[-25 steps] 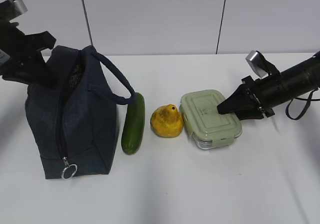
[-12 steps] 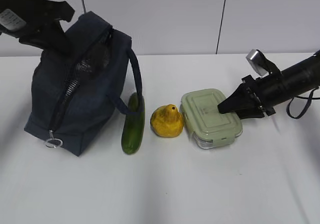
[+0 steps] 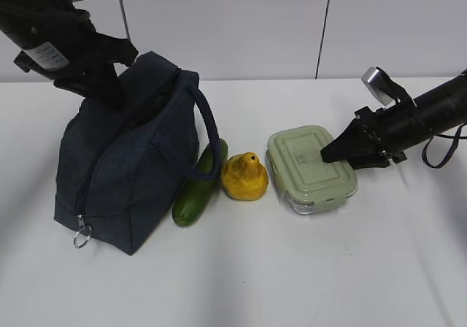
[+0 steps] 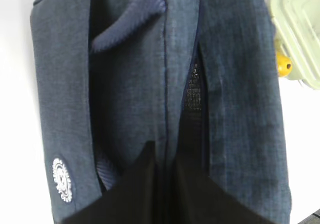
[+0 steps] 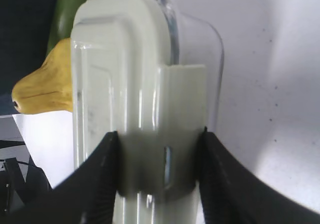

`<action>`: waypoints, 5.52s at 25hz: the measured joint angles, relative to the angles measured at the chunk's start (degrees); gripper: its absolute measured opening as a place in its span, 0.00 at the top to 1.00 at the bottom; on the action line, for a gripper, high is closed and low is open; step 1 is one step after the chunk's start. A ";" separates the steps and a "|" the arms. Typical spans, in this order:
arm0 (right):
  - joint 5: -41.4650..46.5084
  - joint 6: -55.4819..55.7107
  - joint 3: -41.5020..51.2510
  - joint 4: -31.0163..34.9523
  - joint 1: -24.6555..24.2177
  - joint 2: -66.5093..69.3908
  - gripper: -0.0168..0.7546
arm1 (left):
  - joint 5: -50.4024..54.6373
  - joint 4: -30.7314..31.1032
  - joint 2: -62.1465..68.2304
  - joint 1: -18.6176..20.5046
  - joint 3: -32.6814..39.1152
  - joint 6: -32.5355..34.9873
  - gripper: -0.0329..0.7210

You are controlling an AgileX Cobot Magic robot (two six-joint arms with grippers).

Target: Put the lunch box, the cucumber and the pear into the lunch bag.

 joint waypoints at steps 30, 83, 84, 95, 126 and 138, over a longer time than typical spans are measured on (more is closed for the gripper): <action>-0.81 1.21 0.27 -0.41 0.00 -8.07 0.54 | -0.89 2.56 -0.16 -0.09 -0.37 -1.86 0.96; -0.73 8.06 -5.34 2.91 3.40 -11.40 0.55 | -4.75 21.25 2.44 -12.09 -4.43 -17.73 0.96; -0.73 8.19 -5.49 2.91 3.54 -11.67 0.55 | -4.88 21.09 2.44 -12.09 -4.43 -17.73 0.96; -0.22 8.70 -5.57 4.72 9.15 -12.23 0.55 | -6.95 18.70 2.44 -12.09 -4.43 -17.73 0.96; 0.61 11.89 -8.07 2.47 13.13 -12.23 0.55 | -13.28 9.23 2.62 -12.09 -4.43 -18.25 0.96; 0.61 14.05 -8.07 -1.11 13.34 -12.23 0.55 | -15.35 4.73 2.62 -12.09 -4.43 -18.37 0.96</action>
